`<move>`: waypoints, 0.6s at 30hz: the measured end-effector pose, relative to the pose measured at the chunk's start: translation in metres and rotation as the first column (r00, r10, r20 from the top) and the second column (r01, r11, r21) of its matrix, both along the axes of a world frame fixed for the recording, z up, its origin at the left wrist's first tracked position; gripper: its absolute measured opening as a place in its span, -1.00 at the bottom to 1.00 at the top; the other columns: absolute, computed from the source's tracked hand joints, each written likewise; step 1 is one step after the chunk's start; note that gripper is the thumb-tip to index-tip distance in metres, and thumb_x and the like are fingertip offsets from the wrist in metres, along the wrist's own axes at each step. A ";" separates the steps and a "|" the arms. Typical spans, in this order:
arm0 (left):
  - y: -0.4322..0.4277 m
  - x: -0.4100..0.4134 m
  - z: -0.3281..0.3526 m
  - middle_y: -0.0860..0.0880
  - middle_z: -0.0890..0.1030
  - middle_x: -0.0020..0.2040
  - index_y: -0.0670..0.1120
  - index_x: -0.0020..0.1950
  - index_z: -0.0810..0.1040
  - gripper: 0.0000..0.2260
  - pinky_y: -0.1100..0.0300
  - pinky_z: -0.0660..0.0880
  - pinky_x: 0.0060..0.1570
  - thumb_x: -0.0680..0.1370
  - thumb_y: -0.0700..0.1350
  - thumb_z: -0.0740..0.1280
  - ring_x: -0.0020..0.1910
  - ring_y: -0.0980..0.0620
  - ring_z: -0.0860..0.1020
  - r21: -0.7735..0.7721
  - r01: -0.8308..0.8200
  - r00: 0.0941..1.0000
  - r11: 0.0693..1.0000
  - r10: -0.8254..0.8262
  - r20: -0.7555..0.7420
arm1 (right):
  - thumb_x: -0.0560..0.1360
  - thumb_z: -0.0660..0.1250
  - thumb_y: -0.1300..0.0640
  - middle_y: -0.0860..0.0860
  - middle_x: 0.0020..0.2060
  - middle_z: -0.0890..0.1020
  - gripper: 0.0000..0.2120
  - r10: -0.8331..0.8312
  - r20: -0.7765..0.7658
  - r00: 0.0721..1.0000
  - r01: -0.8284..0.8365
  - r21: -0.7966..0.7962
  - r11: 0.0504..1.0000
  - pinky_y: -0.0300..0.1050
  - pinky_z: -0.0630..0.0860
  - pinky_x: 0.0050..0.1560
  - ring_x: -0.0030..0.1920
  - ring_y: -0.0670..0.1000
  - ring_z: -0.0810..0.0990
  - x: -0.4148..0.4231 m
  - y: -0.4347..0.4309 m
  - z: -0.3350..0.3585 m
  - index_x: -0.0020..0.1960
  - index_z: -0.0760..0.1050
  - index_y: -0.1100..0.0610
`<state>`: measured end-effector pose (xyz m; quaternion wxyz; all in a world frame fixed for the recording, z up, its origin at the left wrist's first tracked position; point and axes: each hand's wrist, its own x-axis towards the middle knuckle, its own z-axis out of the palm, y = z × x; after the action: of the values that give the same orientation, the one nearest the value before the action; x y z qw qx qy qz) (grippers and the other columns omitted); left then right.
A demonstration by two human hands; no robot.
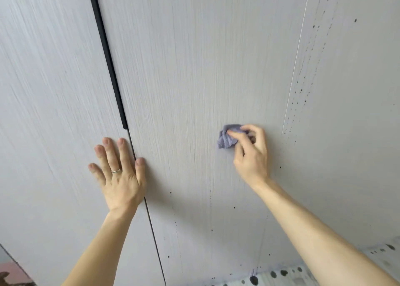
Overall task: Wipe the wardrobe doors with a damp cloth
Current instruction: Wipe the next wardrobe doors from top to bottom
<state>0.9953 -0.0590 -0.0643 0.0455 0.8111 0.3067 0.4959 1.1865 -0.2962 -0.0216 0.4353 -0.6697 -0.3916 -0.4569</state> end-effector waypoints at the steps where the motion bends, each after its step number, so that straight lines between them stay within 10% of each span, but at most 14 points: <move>1: -0.002 0.003 -0.007 0.09 -0.39 0.60 0.09 0.63 -0.29 -0.40 -0.31 -0.23 0.52 0.67 0.15 -0.07 0.59 0.02 -0.36 -0.024 -0.011 1.000 1.000 0.011 0.003 | 0.50 0.17 0.29 0.10 0.13 0.47 -0.68 -0.029 -0.055 0.998 0.034 0.083 0.996 -0.17 0.45 0.07 0.00 0.10 0.52 0.008 -0.004 0.017 0.10 0.66 0.16; 11: -0.004 0.008 -0.014 -0.16 -0.18 0.65 0.08 0.63 -0.30 -0.39 -0.10 -0.42 0.48 0.67 0.14 -0.04 0.62 -0.13 -0.27 -0.016 -0.024 0.999 1.000 0.024 0.031 | 0.48 0.14 0.19 -0.04 0.09 0.43 -0.70 -0.059 -0.124 0.991 0.022 -0.280 0.960 0.07 0.57 -0.20 -0.02 0.04 0.49 0.011 -0.047 -0.110 0.08 0.57 -0.02; 18: 0.000 0.012 -0.015 -0.27 -0.10 0.64 0.05 0.62 -0.31 -0.40 -0.23 -0.35 0.48 0.69 0.16 -0.08 0.60 -0.33 -0.14 0.042 -0.027 0.998 0.999 0.024 0.058 | 0.40 0.20 0.43 0.04 0.12 0.46 -0.61 -0.116 -0.293 0.949 0.157 0.120 0.980 -0.48 0.27 0.09 0.13 -0.01 0.48 0.022 -0.038 -0.005 0.07 0.61 0.10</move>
<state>1.0075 -0.0592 -0.0790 0.0308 0.7934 0.3051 0.5259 1.2090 -0.3338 -0.0269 0.5008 -0.7214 -0.2440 -0.4114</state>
